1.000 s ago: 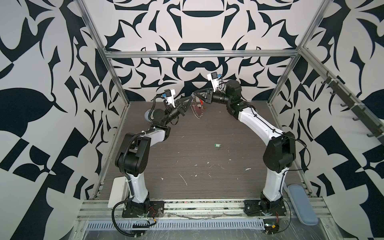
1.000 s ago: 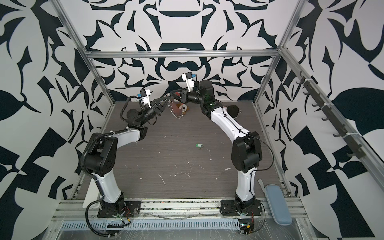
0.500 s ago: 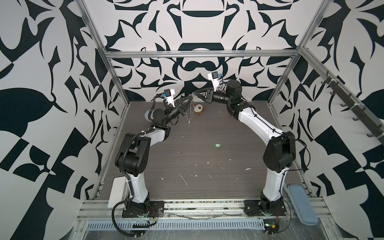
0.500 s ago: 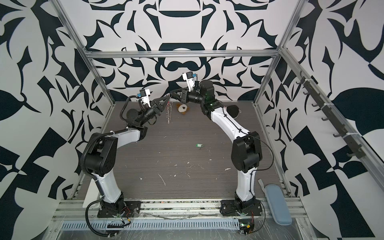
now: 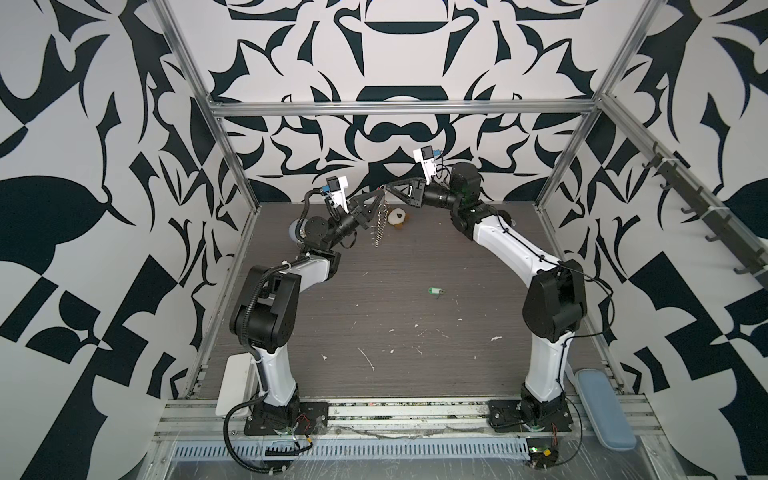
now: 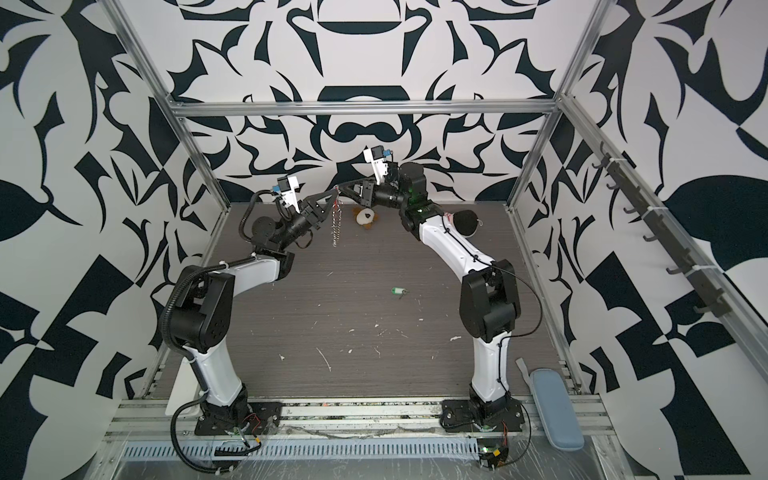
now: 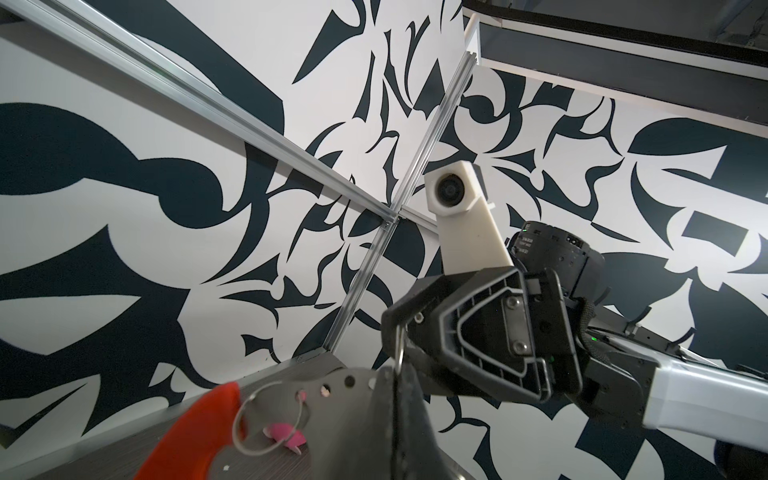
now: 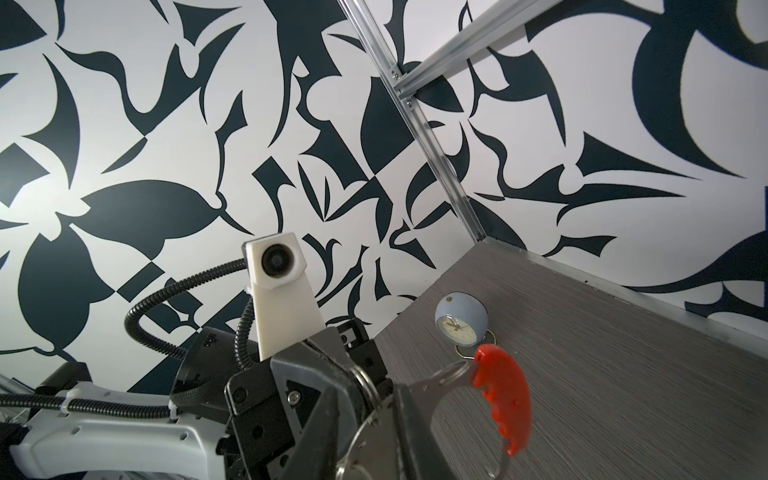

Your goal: Put the keys on the keyring

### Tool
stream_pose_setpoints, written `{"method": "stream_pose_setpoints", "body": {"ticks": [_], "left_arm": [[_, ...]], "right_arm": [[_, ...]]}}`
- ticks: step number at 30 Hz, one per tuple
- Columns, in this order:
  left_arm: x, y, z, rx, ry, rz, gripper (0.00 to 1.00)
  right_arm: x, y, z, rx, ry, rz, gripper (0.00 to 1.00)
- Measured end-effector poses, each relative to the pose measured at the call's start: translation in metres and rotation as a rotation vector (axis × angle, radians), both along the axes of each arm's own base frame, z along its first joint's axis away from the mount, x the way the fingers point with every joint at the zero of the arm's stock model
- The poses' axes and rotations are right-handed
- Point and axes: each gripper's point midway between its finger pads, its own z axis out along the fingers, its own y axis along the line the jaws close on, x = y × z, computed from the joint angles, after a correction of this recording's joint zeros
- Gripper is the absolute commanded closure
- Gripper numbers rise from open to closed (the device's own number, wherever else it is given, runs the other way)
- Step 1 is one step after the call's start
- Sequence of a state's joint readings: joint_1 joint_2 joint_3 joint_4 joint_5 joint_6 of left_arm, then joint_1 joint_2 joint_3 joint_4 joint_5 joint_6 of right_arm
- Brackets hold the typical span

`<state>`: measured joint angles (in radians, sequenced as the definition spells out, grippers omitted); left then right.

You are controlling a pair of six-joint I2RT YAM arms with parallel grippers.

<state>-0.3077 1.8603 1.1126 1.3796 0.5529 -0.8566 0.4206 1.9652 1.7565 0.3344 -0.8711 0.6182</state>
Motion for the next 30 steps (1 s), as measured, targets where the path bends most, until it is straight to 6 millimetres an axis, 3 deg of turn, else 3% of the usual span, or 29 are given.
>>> {"method": "stream_pose_setpoints", "body": {"ticks": [6,17,22,30], "left_arm": [[0.0002,0.0003,-0.0001,-0.003,0.006,-0.003,1.00],[0.0002,0.0004,0.0007,-0.007,0.010,-0.006,1.00],[-0.0010,0.0005,0.0021,-0.010,0.005,-0.011,1.00],[-0.0014,0.0021,0.0065,-0.019,0.002,-0.016,1.00]], "right_arm": [[0.0032,0.0031,-0.0109,-0.002,0.033,0.010,0.79],[-0.0022,0.0079,-0.0049,0.014,0.013,0.031,0.81],[-0.0033,0.0094,-0.0036,0.019,0.016,0.033,0.95],[-0.0035,0.0093,-0.0038,0.015,0.004,0.035,1.00]]}}
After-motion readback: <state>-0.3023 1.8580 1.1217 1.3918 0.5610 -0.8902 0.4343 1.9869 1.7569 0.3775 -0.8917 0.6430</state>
